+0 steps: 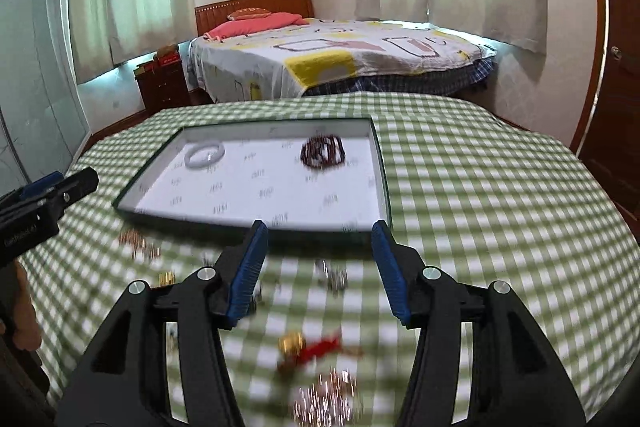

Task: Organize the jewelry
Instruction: 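Withdraw both tools from the tray back over the remaining jewelry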

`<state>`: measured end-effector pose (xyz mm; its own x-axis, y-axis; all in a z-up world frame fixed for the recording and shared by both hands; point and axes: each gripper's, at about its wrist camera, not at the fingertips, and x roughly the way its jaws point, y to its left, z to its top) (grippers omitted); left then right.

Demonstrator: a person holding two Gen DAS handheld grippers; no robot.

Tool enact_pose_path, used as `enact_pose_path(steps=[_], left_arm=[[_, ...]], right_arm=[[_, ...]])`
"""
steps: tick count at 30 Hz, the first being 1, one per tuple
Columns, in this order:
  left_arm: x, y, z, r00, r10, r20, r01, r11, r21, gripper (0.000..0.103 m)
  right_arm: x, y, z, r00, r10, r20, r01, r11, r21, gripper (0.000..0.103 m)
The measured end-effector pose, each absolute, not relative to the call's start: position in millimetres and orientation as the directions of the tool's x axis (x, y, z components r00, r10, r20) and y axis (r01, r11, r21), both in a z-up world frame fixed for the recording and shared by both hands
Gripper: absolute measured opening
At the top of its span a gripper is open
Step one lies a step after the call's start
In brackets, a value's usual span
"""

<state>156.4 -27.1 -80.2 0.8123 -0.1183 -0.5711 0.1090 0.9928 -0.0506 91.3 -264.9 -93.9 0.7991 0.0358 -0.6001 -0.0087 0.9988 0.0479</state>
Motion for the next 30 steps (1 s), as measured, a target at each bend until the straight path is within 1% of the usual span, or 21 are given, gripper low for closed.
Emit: enact_pose_path(steps=[3, 4, 5, 9, 14, 21, 30], left_arm=[[142, -23, -90, 0.803, -0.11, -0.585, 0.1, 0.994, -0.049, 0.078], [135, -21, -94, 0.801, -0.11, -0.589, 0.098, 0.994, -0.052, 0.078], [130, -20, -97, 0.798, -0.112, -0.592, 0.097, 0.994, -0.057, 0.078], [109, -20, -108, 0.788, -0.109, -0.606, 0.095, 0.994, -0.056, 0.078], [97, -24, -116, 0.789, -0.099, -0.606, 0.098, 0.995, -0.035, 0.078], [91, -21, -128, 0.767, -0.096, -0.634, 0.089, 0.995, -0.044, 0.078], [89, -23, -134, 0.759, -0.098, -0.643, 0.094, 0.995, -0.041, 0.078]], right_arm=[[71, -267, -105, 0.796, 0.019, -0.605, 0.007, 0.999, 0.04, 0.055], [65, -268, -108, 0.794, 0.017, -0.607, 0.011, 0.999, 0.043, 0.06], [59, -269, -112, 0.791, 0.016, -0.612, 0.014, 0.999, 0.044, 0.061], [44, -272, -127, 0.775, 0.007, -0.632, 0.023, 0.999, 0.039, 0.062], [37, -281, -137, 0.758, 0.025, -0.652, 0.044, 0.995, 0.09, 0.062], [36, -276, -144, 0.739, 0.047, -0.672, 0.029, 0.994, 0.102, 0.061], [38, -275, -150, 0.721, 0.04, -0.692, 0.041, 0.994, 0.1, 0.06]])
